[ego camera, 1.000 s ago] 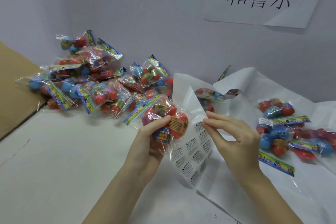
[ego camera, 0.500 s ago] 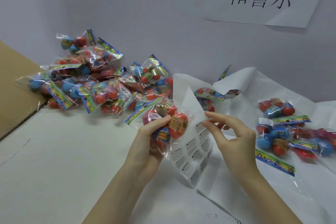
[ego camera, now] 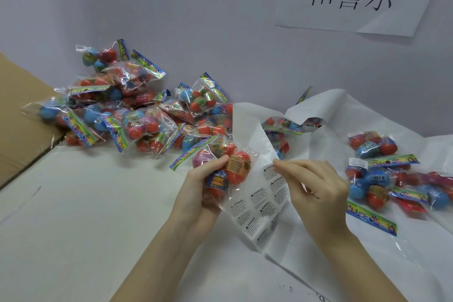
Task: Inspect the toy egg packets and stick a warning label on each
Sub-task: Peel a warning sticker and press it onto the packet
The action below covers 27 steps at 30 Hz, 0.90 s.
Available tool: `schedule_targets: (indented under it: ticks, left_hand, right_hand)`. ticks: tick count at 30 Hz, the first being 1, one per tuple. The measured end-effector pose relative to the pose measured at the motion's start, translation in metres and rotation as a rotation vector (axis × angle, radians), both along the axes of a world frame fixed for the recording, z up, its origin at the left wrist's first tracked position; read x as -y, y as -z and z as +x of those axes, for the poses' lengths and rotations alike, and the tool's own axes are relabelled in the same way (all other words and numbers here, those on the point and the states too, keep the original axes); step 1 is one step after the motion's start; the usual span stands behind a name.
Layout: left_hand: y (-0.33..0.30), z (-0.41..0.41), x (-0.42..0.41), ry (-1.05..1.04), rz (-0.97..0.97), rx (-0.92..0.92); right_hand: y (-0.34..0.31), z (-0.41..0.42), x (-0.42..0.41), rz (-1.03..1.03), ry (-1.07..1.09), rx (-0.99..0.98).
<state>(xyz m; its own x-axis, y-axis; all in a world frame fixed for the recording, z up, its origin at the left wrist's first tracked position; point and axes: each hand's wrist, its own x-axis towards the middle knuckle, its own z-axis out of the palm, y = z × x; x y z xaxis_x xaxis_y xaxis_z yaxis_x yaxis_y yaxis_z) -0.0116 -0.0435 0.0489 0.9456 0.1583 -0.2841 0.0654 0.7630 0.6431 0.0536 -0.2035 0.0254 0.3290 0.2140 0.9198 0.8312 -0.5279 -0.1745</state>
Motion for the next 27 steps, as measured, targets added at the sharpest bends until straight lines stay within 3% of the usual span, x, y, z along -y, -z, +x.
schedule_targets:
  ticks: [7, 17, 27]
  left_hand:
    - [-0.001, 0.001, 0.001, -0.029, 0.018, 0.003]
    - [-0.001, 0.003, 0.006, -0.068, -0.112, -0.012]
    - [0.0, 0.003, 0.004, -0.109, -0.131, -0.057]
  right_hand:
    - [0.0, -0.001, -0.004, 0.005, 0.013, -0.012]
    - [0.013, -0.002, -0.011, -0.011, 0.133, 0.117]
    - [0.017, -0.003, -0.016, -0.014, 0.081, 0.055]
